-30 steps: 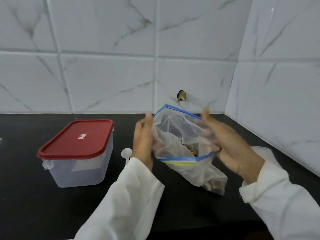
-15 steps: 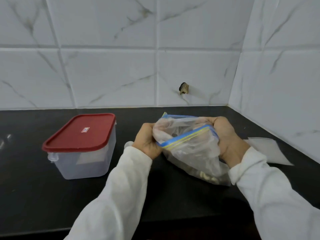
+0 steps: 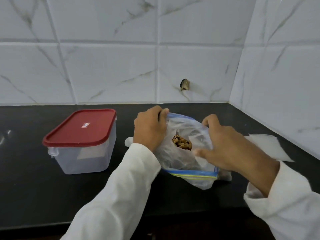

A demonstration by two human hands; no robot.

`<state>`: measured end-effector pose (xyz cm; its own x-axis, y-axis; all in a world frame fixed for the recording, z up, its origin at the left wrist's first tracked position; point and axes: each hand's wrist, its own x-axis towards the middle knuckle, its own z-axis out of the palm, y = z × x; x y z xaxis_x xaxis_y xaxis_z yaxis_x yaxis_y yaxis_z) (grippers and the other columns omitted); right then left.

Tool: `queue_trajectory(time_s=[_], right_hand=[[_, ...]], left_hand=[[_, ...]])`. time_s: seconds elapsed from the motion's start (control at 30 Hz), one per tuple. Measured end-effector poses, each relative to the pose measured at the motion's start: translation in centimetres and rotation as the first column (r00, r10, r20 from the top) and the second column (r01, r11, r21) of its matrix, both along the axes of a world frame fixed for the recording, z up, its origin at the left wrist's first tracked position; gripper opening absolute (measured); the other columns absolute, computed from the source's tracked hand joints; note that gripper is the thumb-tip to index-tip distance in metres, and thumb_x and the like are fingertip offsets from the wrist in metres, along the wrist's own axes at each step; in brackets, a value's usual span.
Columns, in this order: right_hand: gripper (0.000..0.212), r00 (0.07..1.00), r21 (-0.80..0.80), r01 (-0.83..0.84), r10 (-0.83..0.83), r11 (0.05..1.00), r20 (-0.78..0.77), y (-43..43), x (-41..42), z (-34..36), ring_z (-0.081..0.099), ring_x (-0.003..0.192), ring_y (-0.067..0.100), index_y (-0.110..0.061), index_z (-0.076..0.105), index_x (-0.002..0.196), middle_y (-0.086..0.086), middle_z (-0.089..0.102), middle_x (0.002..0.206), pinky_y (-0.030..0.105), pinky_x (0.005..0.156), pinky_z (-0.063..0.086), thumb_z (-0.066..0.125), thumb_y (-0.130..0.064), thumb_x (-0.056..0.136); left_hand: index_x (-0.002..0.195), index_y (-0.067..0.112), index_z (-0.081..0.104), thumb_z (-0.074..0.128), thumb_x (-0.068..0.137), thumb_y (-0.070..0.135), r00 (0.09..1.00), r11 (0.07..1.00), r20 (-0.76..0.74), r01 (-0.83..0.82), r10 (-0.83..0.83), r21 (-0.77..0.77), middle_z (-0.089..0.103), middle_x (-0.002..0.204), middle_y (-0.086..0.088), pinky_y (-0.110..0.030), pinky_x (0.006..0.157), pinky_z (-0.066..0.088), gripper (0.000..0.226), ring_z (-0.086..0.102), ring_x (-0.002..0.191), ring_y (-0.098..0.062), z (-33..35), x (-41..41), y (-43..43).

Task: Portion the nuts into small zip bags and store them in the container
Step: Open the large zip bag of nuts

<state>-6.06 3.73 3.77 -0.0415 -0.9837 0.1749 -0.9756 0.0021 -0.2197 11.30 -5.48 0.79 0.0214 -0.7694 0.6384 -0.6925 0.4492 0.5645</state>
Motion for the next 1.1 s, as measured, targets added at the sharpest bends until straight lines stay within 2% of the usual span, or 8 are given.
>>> queue_trajectory(time_s=[0.17,0.27,0.37,0.53,0.67,0.77,0.9,1.1], right_hand=[[0.013,0.803,-0.012,-0.014,0.018,1.0,0.596,-1.7,-1.6,-1.9,0.063,0.084,0.019,-0.02,0.061,0.103,0.003,0.067,0.096,0.032,0.071,0.051,0.05,-0.015,0.098],[0.024,-0.121,0.194,-0.282,-0.235,0.94,0.964,-3.1,-2.2,-3.6,0.061,0.083,0.032,0.0,0.065,0.1,0.021,0.057,0.101,0.042,0.069,0.057,0.059,0.006,0.077],[0.08,-0.486,0.126,-0.428,-0.346,0.895,0.802,-3.9,-2.4,-5.2,0.068,0.078,0.043,0.016,0.065,0.103,0.034,0.062,0.101,0.052,0.063,0.058,0.084,0.014,0.025],[0.005,-0.297,0.151,-0.143,-0.188,0.978,0.936,-3.4,-1.7,-3.4,0.047,0.057,0.018,-0.013,0.065,0.083,0.006,0.052,0.064,0.029,0.055,0.047,0.066,-0.018,0.081],[0.038,0.733,0.083,0.031,-0.079,0.996,0.675,-0.4,-2.1,-1.4,0.063,0.073,0.001,-0.041,0.048,0.109,-0.014,0.064,0.089,0.023,0.062,0.048,0.068,-0.056,0.08],[0.03,0.935,0.029,0.063,-0.069,0.998,0.348,0.3,-1.8,-1.2,0.06,0.078,0.003,-0.034,0.041,0.115,-0.01,0.061,0.094,0.022,0.062,0.047,0.057,-0.043,0.091],[0.016,0.746,0.191,0.214,-0.286,0.958,0.602,-1.2,-0.7,-1.9,0.059,0.08,0.002,-0.025,0.051,0.115,-0.001,0.063,0.1,0.019,0.063,0.047,0.045,-0.023,0.1],[0.033,-0.421,0.661,0.056,-0.583,0.748,0.695,-1.7,0.0,-2.5,0.069,0.07,0.031,-0.012,0.067,0.096,0.014,0.072,0.082,0.048,0.063,0.056,0.035,-0.005,0.099]], left_hand=[[0.077,0.001,0.06,0.048,0.102,0.032,0.759,0.882,-0.647,0.353,-0.075,0.312,0.062,0.073,-0.009,-0.044,0.073,0.055,0.042,0.06,0.071,-0.022,-1.1,0.2,-1.2],[0.103,-0.012,0.063,0.051,0.101,0.022,0.043,0.527,-0.989,0.843,0.139,0.111,0.07,0.093,-0.018,-0.042,0.09,0.054,0.037,0.065,0.091,-0.025,-2.0,0.0,-2.1],[0.13,-0.012,0.051,0.059,0.096,0.017,-0.218,0.4,-0.928,0.913,0.303,-0.084,0.058,0.135,-0.01,-0.044,0.11,0.038,0.045,0.05,0.128,-0.013,-3.2,-0.7,-4.2],[0.118,0.006,0.06,0.056,0.097,0.036,0.088,0.621,-0.988,0.77,0.129,0.149,0.065,0.114,-0.015,-0.046,0.089,0.055,0.036,0.064,0.107,-0.026,-0.8,-1.6,-3.9],[0.118,0.024,0.047,0.047,0.091,0.063,0.837,0.975,-0.543,0.056,0.072,0.215,0.058,0.114,-0.001,-0.037,0.091,0.051,0.047,0.06,0.102,-0.014,0.6,-0.3,1.9],[0.133,0.028,0.033,0.052,0.082,0.072,0.961,0.951,-0.249,-0.039,0.12,0.307,0.04,0.133,0.0,-0.029,0.091,0.047,0.07,0.049,0.113,-0.01,0.4,-0.9,7.0],[0.118,0.029,0.041,0.07,0.086,0.039,0.833,0.784,-0.524,0.2,0.181,0.588,0.062,0.11,0.006,-0.012,0.072,0.052,0.044,0.062,0.088,0.008,-0.2,-3.1,8.2],[0.131,0.0,0.054,0.052,0.099,0.012,-0.05,0.562,-0.731,0.676,0.68,0.477,0.065,0.12,-0.024,-0.042,0.08,0.06,0.035,0.068,0.101,-0.031,-0.1,-3.4,5.6]])
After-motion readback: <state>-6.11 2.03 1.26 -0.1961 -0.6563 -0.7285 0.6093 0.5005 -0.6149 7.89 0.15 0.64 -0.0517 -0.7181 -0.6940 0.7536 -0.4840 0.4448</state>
